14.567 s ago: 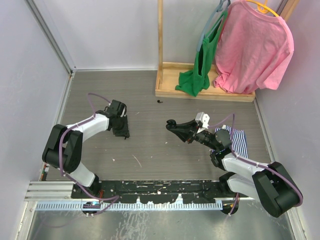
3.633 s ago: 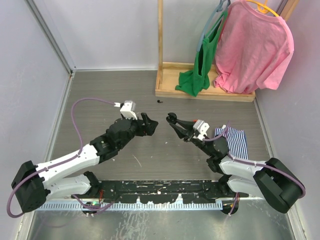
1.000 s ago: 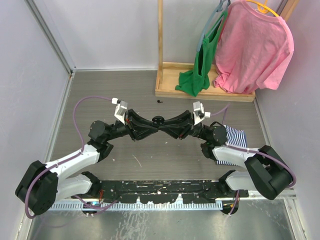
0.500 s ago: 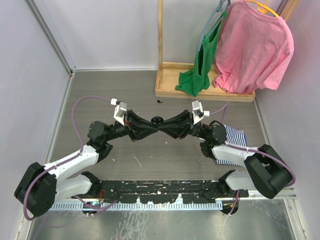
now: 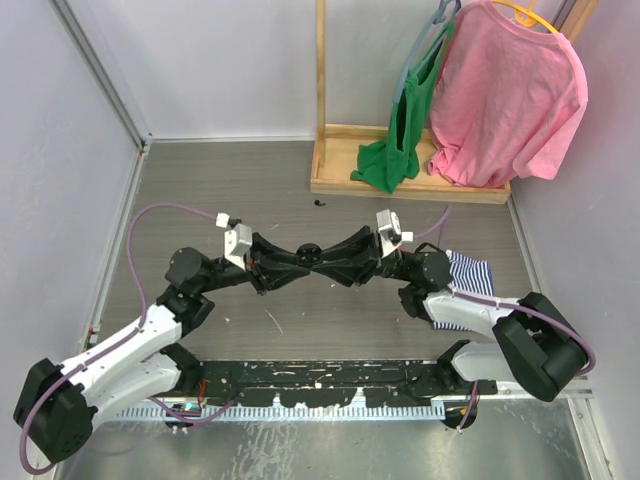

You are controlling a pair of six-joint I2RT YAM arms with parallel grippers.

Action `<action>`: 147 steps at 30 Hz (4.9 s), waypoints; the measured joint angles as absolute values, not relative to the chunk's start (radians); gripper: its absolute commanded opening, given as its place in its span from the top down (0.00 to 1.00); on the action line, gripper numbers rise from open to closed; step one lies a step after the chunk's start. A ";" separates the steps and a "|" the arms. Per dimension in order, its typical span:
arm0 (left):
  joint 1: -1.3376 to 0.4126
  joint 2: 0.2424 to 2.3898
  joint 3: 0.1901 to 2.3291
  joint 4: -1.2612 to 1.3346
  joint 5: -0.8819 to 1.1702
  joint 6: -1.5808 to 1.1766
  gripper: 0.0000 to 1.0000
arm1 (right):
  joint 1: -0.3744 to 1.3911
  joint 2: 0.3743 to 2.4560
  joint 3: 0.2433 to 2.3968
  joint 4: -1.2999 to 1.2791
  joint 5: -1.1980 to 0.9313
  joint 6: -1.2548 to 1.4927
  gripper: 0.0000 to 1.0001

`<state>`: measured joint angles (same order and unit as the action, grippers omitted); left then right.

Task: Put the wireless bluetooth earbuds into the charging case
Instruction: Adjust the charging case, then move the earbud to the center of the board.

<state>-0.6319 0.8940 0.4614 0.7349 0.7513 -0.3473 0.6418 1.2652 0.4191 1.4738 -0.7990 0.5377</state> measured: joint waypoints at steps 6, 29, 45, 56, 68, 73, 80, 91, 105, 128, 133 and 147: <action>-0.628 0.828 0.440 0.651 0.711 -0.236 1.00 | 0.627 1.254 0.419 1.426 -0.796 0.502 0.46; -0.601 1.021 0.371 0.649 0.458 -0.021 1.00 | 0.553 1.241 0.639 0.612 -0.495 0.076 0.39; -0.402 1.161 0.430 0.753 0.553 -0.010 1.00 | 0.519 1.787 0.990 0.424 -0.208 -0.080 0.48; -0.370 1.111 0.430 0.714 0.557 0.019 1.00 | 0.519 2.063 1.261 0.345 -0.149 -0.131 0.54; -0.360 1.095 0.430 0.673 0.557 0.040 1.00 | 0.519 2.199 1.418 0.264 -0.140 -0.138 0.62; -0.359 1.095 0.430 0.665 0.564 0.040 1.00 | 0.519 2.230 1.446 0.248 -0.140 -0.138 0.67; -0.359 1.095 0.430 0.652 0.573 0.040 1.00 | 0.519 2.234 1.467 0.213 -0.123 -0.136 0.83; -0.359 1.063 0.430 0.636 0.590 0.031 1.00 | 0.526 2.114 1.316 0.184 -0.086 -0.076 0.84; -0.358 1.018 0.366 0.696 0.619 -0.073 1.00 | 0.591 1.768 1.043 -0.004 -0.041 0.053 0.81; -0.466 0.958 0.271 0.711 0.617 -0.142 1.00 | 0.744 1.562 0.802 -0.255 0.045 0.221 0.71; -0.466 0.940 0.271 0.697 0.608 -0.139 1.00 | 0.749 1.563 0.820 -0.316 0.045 0.217 0.64; -0.467 0.901 0.271 0.667 0.597 -0.122 1.00 | 0.751 1.664 1.034 -0.574 0.050 0.118 0.59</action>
